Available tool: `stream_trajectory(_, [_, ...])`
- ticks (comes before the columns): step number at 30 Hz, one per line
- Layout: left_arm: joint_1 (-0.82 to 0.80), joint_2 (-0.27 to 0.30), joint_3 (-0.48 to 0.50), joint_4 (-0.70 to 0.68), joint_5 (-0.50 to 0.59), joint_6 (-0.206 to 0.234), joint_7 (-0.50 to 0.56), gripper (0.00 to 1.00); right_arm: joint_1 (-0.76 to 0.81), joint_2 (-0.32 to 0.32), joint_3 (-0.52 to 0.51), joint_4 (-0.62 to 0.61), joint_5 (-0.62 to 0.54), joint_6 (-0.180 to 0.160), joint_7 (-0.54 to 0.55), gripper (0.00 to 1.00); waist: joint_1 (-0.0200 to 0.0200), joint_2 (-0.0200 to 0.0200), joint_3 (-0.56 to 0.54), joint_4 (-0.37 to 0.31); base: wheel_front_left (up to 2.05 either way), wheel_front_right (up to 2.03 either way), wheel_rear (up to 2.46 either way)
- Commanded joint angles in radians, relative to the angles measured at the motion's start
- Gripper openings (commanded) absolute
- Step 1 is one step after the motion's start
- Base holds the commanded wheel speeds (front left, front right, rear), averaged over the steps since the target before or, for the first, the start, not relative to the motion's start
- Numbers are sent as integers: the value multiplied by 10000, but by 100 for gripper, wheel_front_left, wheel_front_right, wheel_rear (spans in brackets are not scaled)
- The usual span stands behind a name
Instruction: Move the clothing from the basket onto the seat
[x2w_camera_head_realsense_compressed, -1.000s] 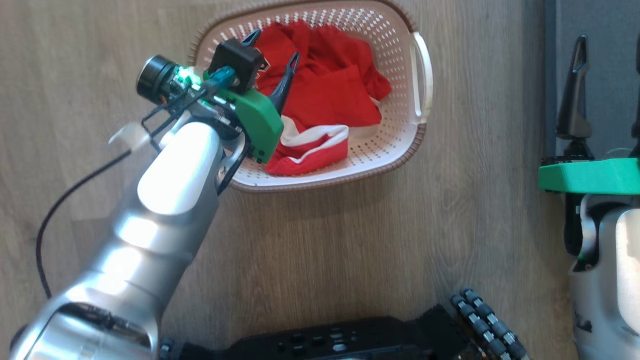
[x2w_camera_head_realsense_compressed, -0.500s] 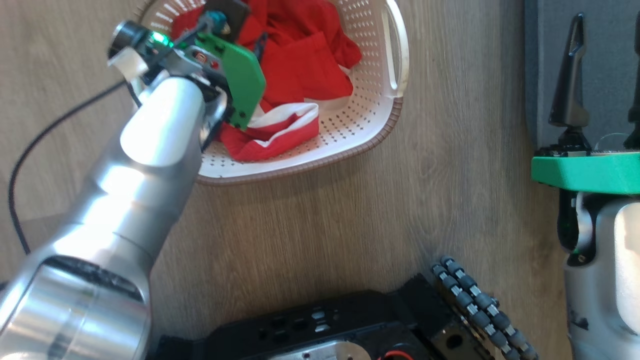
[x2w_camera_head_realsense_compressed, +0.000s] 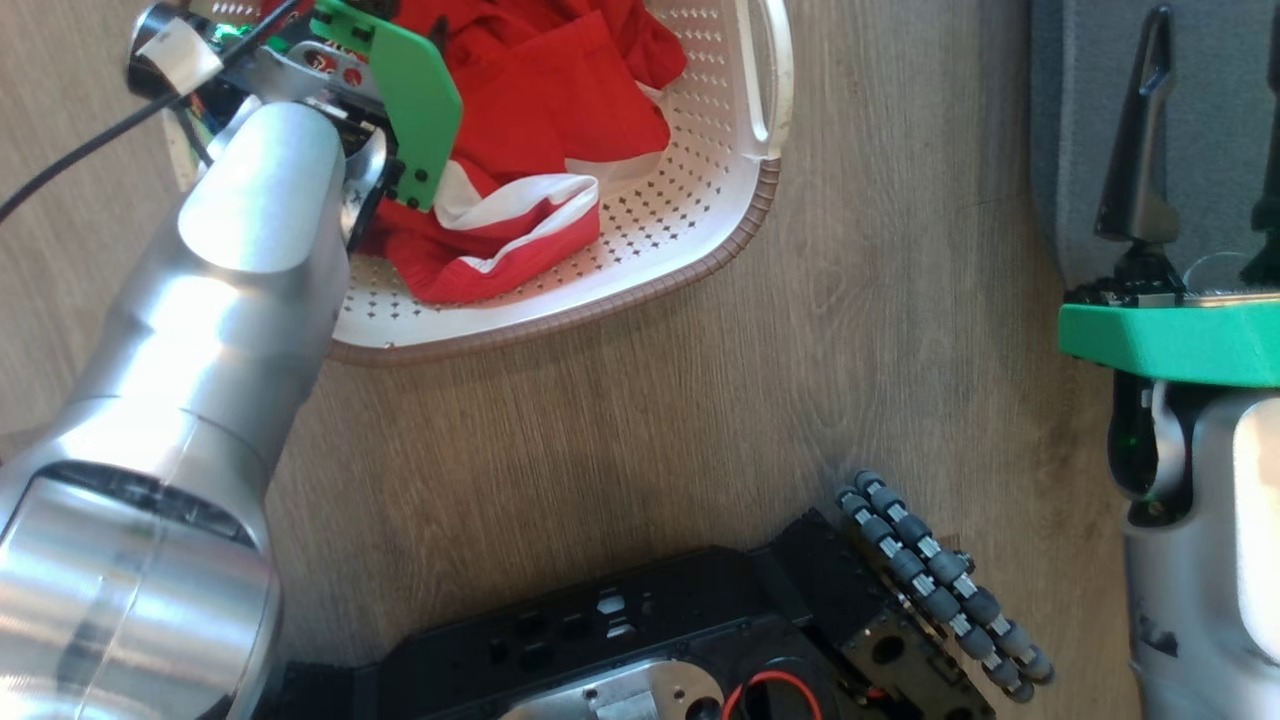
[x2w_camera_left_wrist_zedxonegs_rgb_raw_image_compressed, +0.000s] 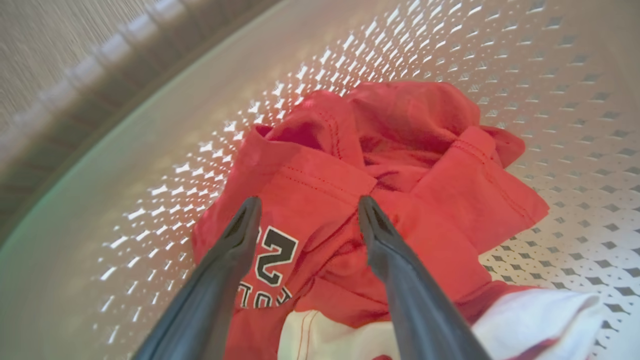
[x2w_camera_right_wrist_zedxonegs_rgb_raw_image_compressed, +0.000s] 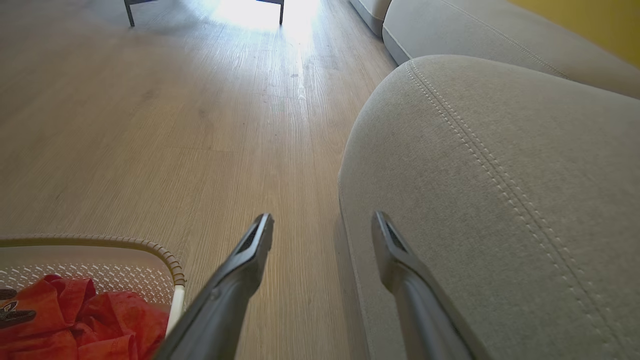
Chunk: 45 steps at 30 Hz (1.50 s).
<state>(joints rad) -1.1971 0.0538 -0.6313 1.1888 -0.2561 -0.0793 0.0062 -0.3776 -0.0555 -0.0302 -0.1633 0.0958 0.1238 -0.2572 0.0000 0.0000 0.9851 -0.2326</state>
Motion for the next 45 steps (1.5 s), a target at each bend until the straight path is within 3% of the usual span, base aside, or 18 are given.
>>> stream_trajectory(1, [-167, 201, 44, 42, 98, 110, -24, 100, 272, 52, 217, -348, 129, 69, -46, 100, 0, 0, 49, -93, 0, 0, 0])
stream_trajectory(21, [-514, 173, -358, 693, 111, 379, 102, 100, 504, 52, 398, -378, 848, 69, -46, 100, 0, 0, 467, -626, 0, 0, 0])
stream_trajectory(38, [-465, 358, -682, 824, 23, 168, -677, 100, 808, 53, 384, -802, 355, 69, -46, 100, 0, 0, 728, 20, 0, 0, 0])
stream_trajectory(39, [-475, 350, -702, 828, 15, 147, -715, 85, 803, 53, 388, -796, 356, 69, -46, 100, 0, 0, 732, 24, 0, 0, 0])
stream_trajectory(40, [-484, 339, -726, 830, 10, 123, -767, 62, 792, 53, 394, -784, 365, 69, -46, 100, 0, 0, 732, 24, 0, 0, 0])
stream_trajectory(44, [-512, 285, -816, 832, -15, 57, -958, 0, 712, 53, 415, -725, 415, 69, -46, 100, 0, 0, 717, 3, 0, 0, 0])
stream_trajectory(45, [-521, 272, -839, 833, -19, 47, -1008, 0, 690, 53, 421, -712, 431, 69, -46, 100, 0, 0, 711, -4, 0, 0, 0])
